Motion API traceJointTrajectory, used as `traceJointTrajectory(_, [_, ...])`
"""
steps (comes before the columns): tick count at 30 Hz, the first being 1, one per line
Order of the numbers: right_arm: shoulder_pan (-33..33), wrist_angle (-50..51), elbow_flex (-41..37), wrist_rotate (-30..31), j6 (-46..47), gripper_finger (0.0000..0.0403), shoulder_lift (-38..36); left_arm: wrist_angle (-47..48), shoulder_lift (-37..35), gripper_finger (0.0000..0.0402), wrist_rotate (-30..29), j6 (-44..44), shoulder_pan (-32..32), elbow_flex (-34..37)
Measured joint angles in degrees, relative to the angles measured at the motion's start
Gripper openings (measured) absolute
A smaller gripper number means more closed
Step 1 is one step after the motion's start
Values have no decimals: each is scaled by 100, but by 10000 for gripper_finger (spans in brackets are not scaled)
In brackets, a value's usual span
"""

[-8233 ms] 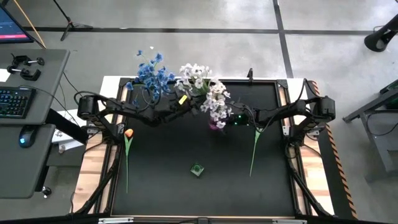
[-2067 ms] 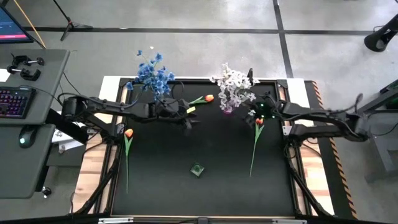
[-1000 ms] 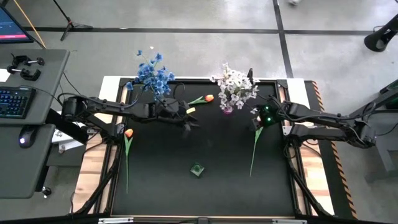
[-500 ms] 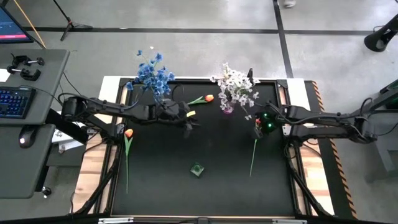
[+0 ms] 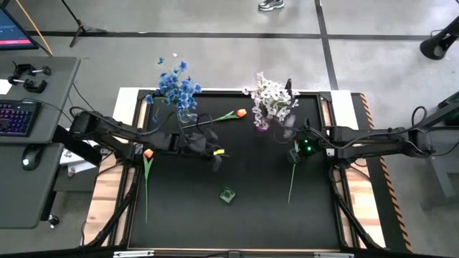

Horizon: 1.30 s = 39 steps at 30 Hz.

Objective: Sort flowers into vase by color
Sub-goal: Put the bottom right orange flower into the green vase

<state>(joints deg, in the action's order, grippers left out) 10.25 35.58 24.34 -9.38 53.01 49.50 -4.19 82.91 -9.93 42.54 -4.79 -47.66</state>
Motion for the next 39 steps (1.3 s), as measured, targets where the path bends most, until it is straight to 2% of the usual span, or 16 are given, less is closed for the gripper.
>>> traceJointTrajectory(10, [-830,1,0,46,1344,382,152,164,0,207,-136,138,-535,2])
traceJointTrajectory(20, [-1465,-8,0,322,2813,382,1034,167,0,207,-110,-84,-676,2])
traceJointTrajectory(26, [-1590,-38,42,444,3197,382,1480,86,0,207,-99,-117,-648,2])
traceJointTrajectory(39, [-1593,-55,22,619,3598,382,1523,-57,0,207,-143,161,-643,2])
